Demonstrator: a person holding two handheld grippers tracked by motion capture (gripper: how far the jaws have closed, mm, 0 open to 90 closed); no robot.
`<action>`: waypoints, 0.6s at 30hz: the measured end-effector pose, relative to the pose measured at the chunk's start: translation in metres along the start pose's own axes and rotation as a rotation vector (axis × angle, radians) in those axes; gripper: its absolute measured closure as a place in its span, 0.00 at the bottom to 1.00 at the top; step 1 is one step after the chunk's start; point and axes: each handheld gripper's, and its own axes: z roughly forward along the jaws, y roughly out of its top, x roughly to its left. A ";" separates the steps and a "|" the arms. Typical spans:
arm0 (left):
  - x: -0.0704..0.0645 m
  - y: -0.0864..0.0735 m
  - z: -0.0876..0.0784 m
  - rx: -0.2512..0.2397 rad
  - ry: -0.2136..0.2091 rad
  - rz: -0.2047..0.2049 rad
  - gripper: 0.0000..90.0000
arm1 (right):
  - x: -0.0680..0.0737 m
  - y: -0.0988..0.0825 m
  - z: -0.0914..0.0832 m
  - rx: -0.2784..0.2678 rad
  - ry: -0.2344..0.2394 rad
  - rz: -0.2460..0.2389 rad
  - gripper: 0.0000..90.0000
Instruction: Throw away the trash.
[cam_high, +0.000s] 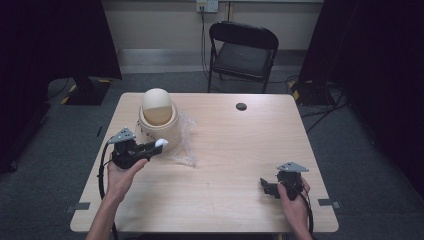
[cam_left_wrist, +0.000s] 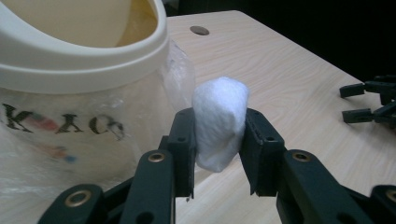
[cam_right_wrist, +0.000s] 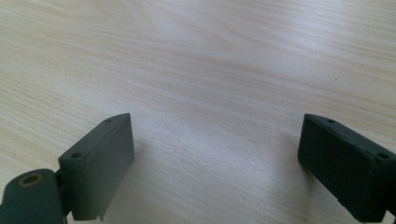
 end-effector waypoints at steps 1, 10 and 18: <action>0.002 0.004 0.000 0.004 0.010 0.007 0.75 | 0.000 0.000 0.000 0.000 0.000 0.000 0.11; 0.010 0.028 -0.003 0.002 0.048 0.025 0.75 | 0.000 0.000 0.000 0.000 0.000 0.000 0.11; 0.026 0.046 0.003 -0.010 0.089 -0.022 0.75 | 0.000 0.000 0.000 0.000 0.000 0.000 0.11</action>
